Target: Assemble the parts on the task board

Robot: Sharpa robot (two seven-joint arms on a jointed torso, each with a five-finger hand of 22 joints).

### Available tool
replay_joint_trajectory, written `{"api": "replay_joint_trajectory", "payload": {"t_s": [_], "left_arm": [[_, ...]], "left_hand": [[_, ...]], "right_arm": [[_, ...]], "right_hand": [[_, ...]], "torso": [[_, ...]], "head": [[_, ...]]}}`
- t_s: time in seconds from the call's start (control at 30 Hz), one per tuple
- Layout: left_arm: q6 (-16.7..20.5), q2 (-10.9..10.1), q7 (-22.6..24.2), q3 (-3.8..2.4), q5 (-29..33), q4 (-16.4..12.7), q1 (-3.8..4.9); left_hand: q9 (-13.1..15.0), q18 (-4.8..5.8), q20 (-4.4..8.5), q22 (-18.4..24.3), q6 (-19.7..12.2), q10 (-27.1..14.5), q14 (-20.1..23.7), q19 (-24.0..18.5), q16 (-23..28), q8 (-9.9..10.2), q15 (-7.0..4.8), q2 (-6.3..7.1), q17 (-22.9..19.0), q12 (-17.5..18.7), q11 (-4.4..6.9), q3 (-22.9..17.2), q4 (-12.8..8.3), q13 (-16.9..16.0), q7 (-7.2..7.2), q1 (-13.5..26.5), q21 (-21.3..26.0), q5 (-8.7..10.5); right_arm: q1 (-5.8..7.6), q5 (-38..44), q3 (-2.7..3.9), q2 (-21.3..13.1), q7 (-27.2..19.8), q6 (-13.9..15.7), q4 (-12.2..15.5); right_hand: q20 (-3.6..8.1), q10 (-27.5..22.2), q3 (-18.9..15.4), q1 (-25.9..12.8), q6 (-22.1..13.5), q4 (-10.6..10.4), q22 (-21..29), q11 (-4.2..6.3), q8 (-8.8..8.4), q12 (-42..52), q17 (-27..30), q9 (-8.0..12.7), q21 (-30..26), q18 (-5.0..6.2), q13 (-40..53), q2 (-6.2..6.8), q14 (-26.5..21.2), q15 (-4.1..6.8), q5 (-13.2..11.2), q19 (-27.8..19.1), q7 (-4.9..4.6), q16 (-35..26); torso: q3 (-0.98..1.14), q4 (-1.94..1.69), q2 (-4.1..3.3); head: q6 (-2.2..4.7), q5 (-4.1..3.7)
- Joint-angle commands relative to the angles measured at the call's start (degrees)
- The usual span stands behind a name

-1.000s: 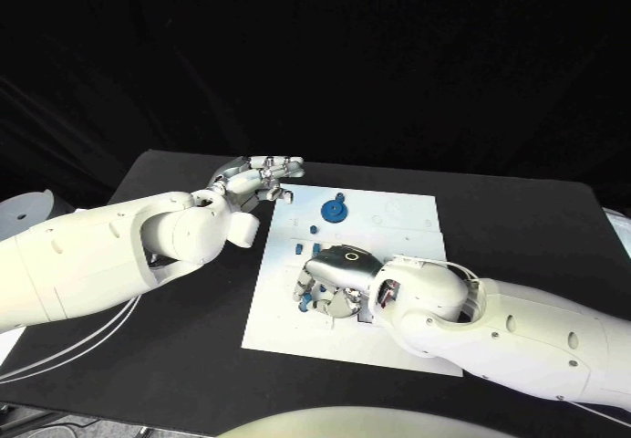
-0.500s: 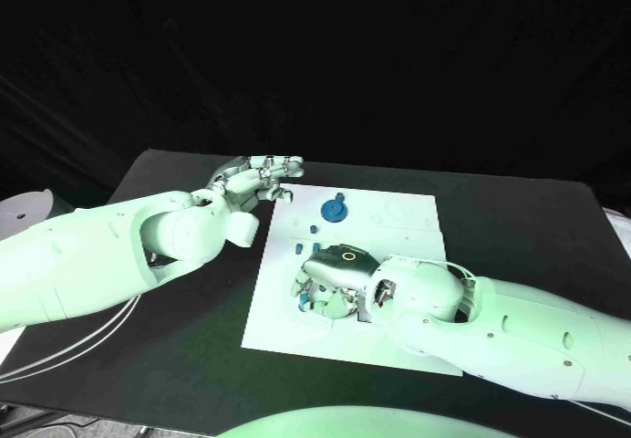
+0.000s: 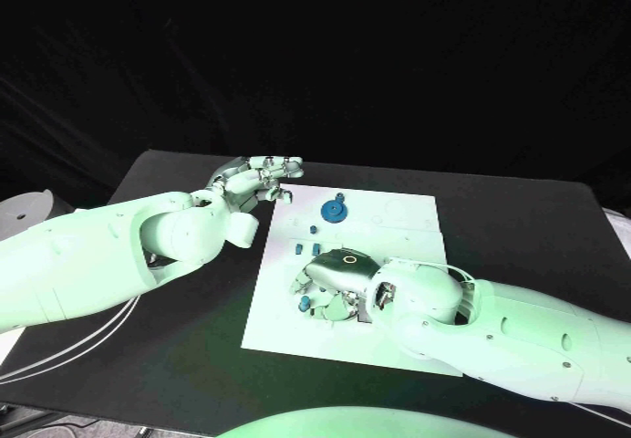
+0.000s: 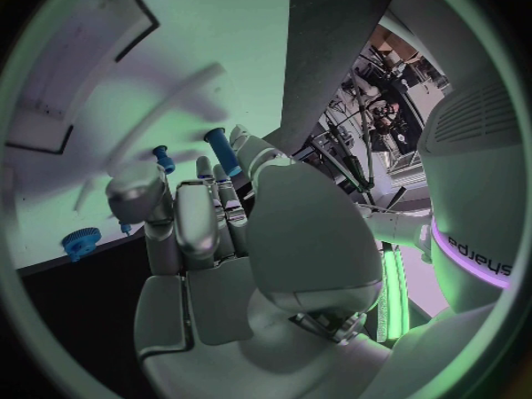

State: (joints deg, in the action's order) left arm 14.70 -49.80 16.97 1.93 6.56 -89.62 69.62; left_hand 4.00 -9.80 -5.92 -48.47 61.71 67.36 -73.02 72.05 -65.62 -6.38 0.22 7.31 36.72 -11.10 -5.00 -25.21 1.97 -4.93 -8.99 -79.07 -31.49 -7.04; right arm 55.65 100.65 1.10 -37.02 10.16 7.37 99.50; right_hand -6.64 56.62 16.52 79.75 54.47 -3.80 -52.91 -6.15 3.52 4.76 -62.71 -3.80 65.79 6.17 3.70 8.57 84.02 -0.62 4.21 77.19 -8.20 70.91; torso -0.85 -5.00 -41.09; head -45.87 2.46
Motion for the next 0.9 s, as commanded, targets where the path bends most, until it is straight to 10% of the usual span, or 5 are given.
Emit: {"api": "replay_joint_trajectory", "payload": {"t_s": [0.03, 0.43, 0.63, 0.9], "left_arm": [[-0.6, 0.0, 0.4, -0.04, -0.2, -0.1, 0.04], [-0.6, -0.2, 0.3, -0.03, -0.2, 0.0, 0.04], [-0.5, -0.6, 0.3, -0.02, -0.2, -0.1, 0.04], [-0.5, -0.9, 0.3, 0.01, -0.2, -0.1, 0.03]], "left_hand": [[-0.1, -0.62, 0.02, 0.1, 0.0, -0.3, 0.4, -0.1, 0.1, -0.3, 0.02, -0.32, 0.0, -0.3, -0.01, 0.2, 0.0, -0.1, -0.33, 0.1, 0.3, -0.19], [-0.1, -0.63, 0.02, 0.1, 0.0, -0.4, 0.4, -0.1, 0.1, -0.3, 0.01, -0.36, 0.0, -0.3, -0.01, 0.2, 0.0, 0.0, -0.32, 0.1, 0.3, -0.19], [-0.1, -0.63, 0.02, 0.1, 0.0, -0.4, 0.4, 0.0, 0.1, -0.3, 0.01, -0.36, -0.1, -0.4, 0.00, 0.2, 0.0, 0.0, -0.31, 0.1, 0.3, -0.19], [-0.1, -0.63, 0.02, 0.1, 0.0, -0.4, 0.4, 0.0, 0.1, -0.3, 0.01, -0.36, -0.1, -0.4, 0.00, 0.2, 0.0, 0.0, -0.31, 0.1, 0.3, -0.19]], "right_arm": [[-0.05, 1.0, -0.01, -0.7, 2.0, 4.9, 0.5], [2.33, -10.6, 1.30, -10.7, 2.5, 10.8, 6.8], [4.03, -16.8, 1.42, -19.6, 8.6, 9.3, 10.8], [3.16, -17.6, 0.68, -27.5, 17.0, 9.1, 14.6]], "right_hand": [[0.06, 0.3, -0.4, 0.0, 0.4, -0.1, 0.0, 0.02, 0.31, 0.3, 0.2, -0.1, 0.4, 0.95, 0.0, -0.58, 1.2, -0.14, 0.3, 0.3, -0.16, -0.2], [0.58, 7.2, -2.8, -0.5, 2.7, -0.8, 0.0, 1.03, 0.82, 3.8, 0.8, -0.2, 0.3, 0.93, 0.7, -1.38, 1.3, 0.56, 0.4, 0.7, -0.68, -0.5], [3.15, 21.7, -5.3, -3.9, 7.4, -4.0, -8.3, 4.35, 3.20, 10.9, -6.9, -0.9, 6.2, -0.56, 5.1, -0.90, 3.1, 3.17, 1.1, 4.1, 1.48, 5.5], [5.00, 26.7, -13.5, -7.7, 8.0, -10.3, -14.9, 5.85, 5.45, 41.6, -14.7, -1.6, 10.9, -1.77, 40.1, -0.50, 4.1, 4.62, 8.8, 6.2, 3.33, 11.4]], "torso": [[0.02, 0.06, 0.06], [-0.02, 0.18, 0.17], [-0.17, 0.90, 0.27], [-0.05, 2.16, 0.36]], "head": [[-0.01, -0.11], [0.53, -1.55], [1.09, -2.91], [1.45, -3.65]]}}
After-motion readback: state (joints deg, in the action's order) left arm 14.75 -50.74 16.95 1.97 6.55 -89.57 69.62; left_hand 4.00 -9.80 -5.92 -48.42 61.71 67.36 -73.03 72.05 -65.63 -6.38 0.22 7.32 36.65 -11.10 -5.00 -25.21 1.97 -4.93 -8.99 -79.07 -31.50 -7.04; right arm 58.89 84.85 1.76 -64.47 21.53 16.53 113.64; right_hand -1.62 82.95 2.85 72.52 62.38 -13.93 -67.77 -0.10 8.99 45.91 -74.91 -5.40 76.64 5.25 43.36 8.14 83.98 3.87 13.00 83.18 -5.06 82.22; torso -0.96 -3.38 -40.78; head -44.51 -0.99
